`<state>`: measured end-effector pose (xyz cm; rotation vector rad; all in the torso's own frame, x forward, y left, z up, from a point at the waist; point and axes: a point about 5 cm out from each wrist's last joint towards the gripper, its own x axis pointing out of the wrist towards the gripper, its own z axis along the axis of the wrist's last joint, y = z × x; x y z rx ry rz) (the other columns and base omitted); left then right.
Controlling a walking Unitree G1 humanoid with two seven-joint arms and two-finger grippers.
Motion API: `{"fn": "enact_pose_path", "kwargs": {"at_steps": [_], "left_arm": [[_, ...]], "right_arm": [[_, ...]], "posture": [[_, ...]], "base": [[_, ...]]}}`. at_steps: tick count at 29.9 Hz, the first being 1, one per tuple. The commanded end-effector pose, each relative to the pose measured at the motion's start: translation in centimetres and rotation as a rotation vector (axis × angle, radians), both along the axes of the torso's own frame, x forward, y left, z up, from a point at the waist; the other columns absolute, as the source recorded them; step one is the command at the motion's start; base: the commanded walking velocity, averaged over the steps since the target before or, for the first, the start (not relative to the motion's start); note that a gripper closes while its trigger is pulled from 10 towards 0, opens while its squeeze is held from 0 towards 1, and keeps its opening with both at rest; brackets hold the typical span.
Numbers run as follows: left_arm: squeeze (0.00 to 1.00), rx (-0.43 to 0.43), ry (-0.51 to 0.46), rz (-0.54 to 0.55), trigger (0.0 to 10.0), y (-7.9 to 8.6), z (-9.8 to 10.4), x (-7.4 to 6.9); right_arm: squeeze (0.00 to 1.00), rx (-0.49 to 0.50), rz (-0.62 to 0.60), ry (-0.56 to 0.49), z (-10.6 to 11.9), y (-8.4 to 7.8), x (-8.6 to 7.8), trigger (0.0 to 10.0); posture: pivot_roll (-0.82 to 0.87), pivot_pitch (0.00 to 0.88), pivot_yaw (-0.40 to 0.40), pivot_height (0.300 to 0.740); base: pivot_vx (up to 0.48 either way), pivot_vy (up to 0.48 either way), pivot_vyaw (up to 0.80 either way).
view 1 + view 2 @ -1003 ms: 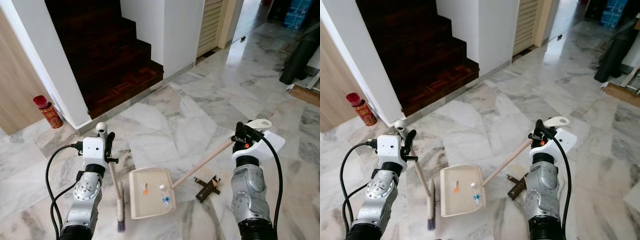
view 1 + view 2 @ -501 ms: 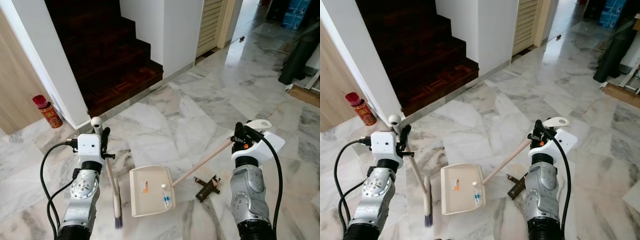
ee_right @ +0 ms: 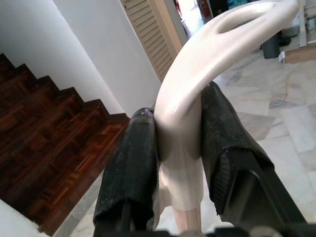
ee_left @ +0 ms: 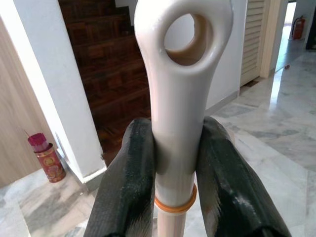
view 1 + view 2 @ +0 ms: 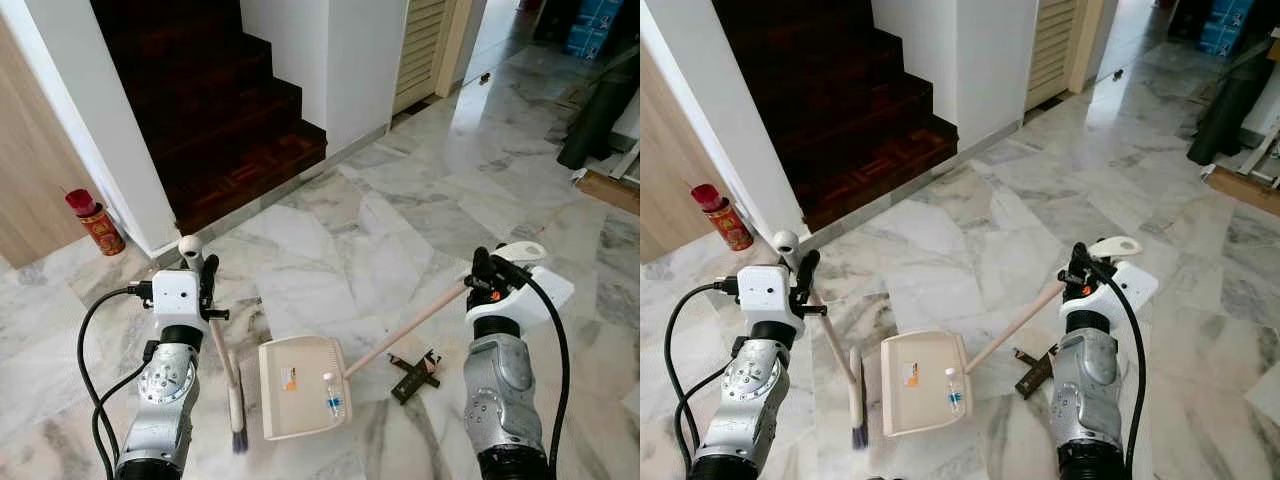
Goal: Sweep floor
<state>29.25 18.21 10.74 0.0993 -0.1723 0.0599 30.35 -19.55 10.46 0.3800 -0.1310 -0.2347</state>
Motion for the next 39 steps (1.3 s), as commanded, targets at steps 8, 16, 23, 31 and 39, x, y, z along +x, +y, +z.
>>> {"fn": "enact_pose_path", "kwargs": {"at_steps": [8,16,23,31,39], "left_arm": [[0.00,-0.003,-0.043,0.010,10.0,-0.19,1.38,0.25],[0.00,-0.002,-0.045,0.011,10.0,-0.21,1.71,0.32],[0.00,0.001,-0.037,0.007,10.0,-0.20,1.67,0.23],[0.00,0.003,-0.029,0.003,10.0,-0.21,1.61,0.19],[0.00,0.004,-0.025,0.001,10.0,-0.27,1.57,0.26]], "right_arm": [[0.00,-0.009,0.011,-0.081,2.01,-0.01,0.29,10.0],[0.00,-0.034,0.028,-0.077,2.09,0.45,0.46,10.0],[0.00,-0.014,0.025,-0.077,2.06,0.48,0.47,10.0],[0.00,-0.025,0.025,-0.071,1.95,0.53,0.32,10.0],[0.00,-0.009,0.035,-0.073,2.03,0.73,0.51,10.0]], "posture": [[-0.02,0.000,0.011,0.740],[-0.01,0.000,0.010,0.740],[-0.01,0.000,0.015,0.740],[-0.01,0.000,0.018,0.740],[-0.01,0.000,0.019,0.740]], "base": [[0.000,0.181,0.00],[0.000,0.244,0.15],[0.000,0.244,0.39],[0.000,0.243,0.21],[0.000,0.245,0.22]]}}
